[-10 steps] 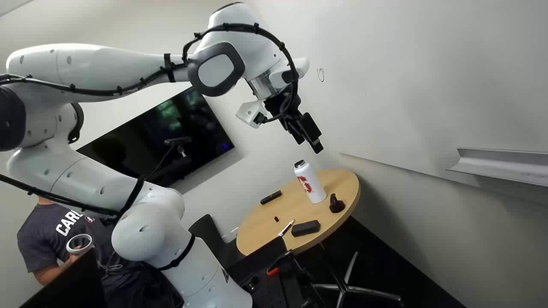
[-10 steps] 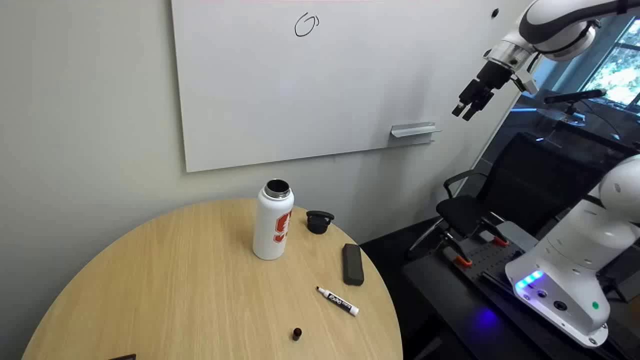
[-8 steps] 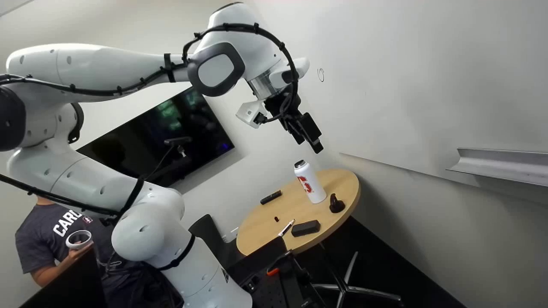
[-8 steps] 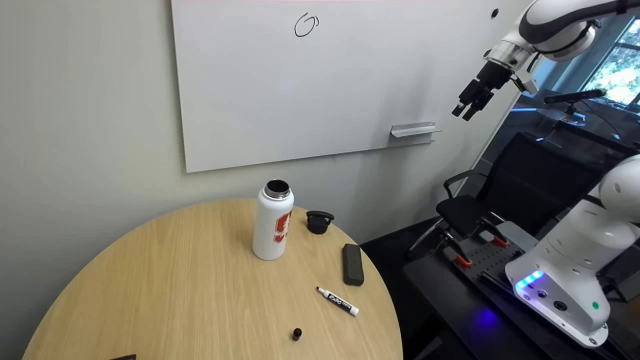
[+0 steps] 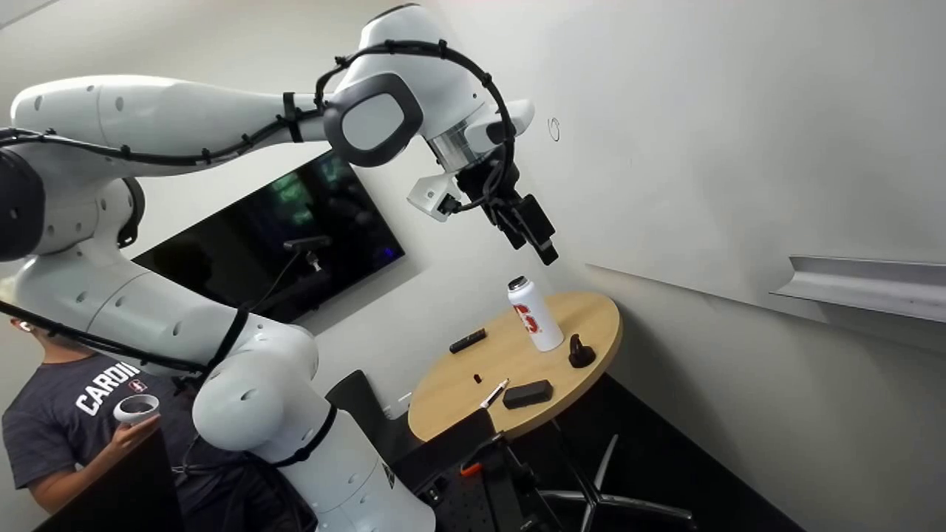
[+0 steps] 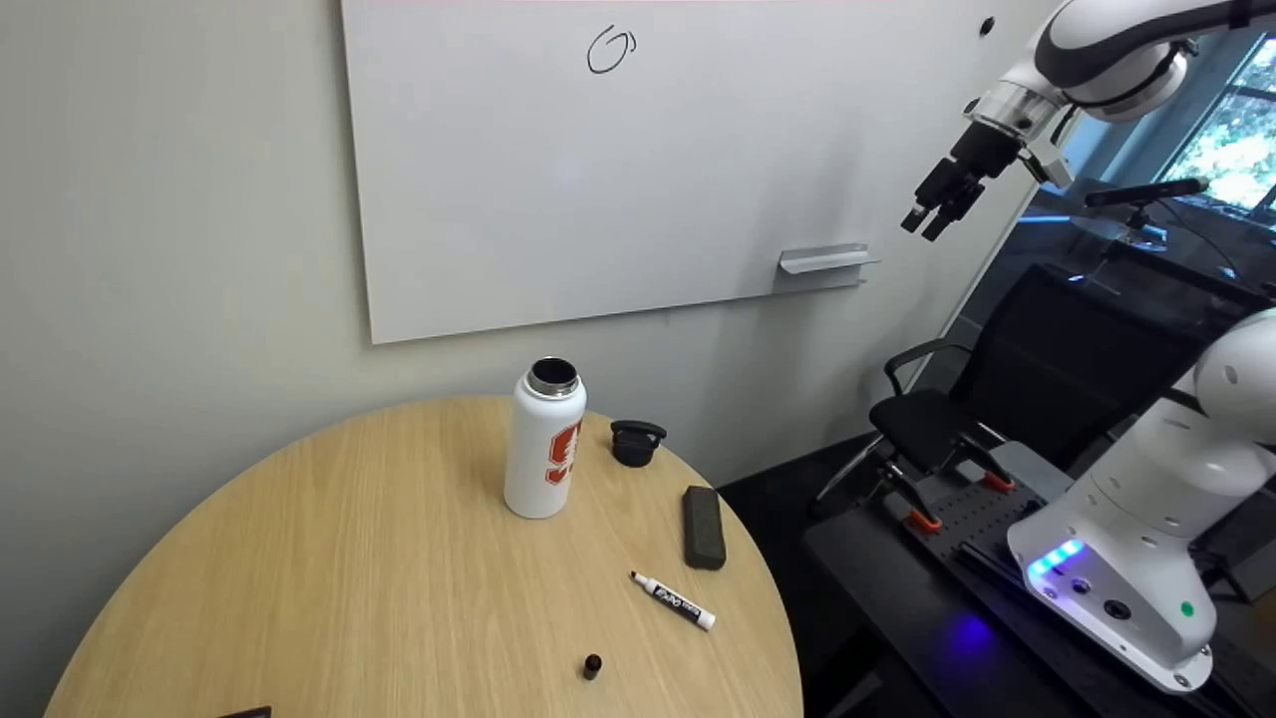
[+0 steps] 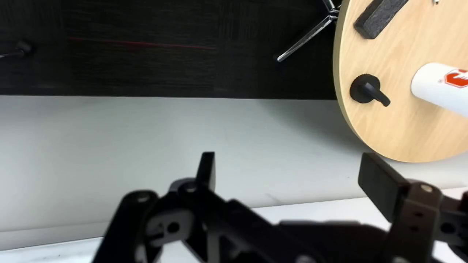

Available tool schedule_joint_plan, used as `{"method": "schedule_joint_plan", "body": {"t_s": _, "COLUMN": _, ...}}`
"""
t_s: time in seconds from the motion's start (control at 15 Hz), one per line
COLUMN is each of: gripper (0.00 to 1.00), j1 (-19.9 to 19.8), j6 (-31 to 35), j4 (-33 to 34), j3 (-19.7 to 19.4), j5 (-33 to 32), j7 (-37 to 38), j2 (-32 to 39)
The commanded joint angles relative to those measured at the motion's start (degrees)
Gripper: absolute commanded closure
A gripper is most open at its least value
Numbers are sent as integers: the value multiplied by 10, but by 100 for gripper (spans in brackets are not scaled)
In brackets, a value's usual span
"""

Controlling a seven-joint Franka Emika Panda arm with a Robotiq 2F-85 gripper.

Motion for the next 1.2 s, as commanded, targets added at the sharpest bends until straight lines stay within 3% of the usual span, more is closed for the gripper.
{"method": "schedule_joint_plan", "body": {"t_s": 0.0, "gripper": 0, "j1": -12, "j6": -2, "j4": 1, "j3": 11, "j5": 6, "j7": -5, "j2": 1}}
{"method": "schedule_joint_plan", "body": {"t_s": 0.33, "gripper": 0, "j1": -12, "j6": -2, "j4": 1, "j3": 11, "j5": 6, "j7": -5, "j2": 1}}
{"method": "schedule_joint_plan", "body": {"t_s": 0.67, "gripper": 0, "j1": 43, "j6": -8, "j4": -59, "j3": 90, "j5": 11, "j7": -1, "j2": -34}}
{"method": "schedule_joint_plan", "body": {"t_s": 0.93, "gripper": 0, "j1": 129, "j6": -18, "j4": -100, "j3": 178, "j5": 29, "j7": 18, "j2": -58}}
{"method": "schedule_joint_plan", "body": {"t_s": 1.07, "gripper": 0, "j1": 175, "j6": -29, "j4": -100, "j3": 203, "j5": 50, "j7": 11, "j2": -65}}
{"method": "schedule_joint_plan", "body": {"t_s": 1.13, "gripper": 0, "j1": 151, "j6": -8, "j4": -91, "j3": 191, "j5": 33, "j7": 15, "j2": -38}}
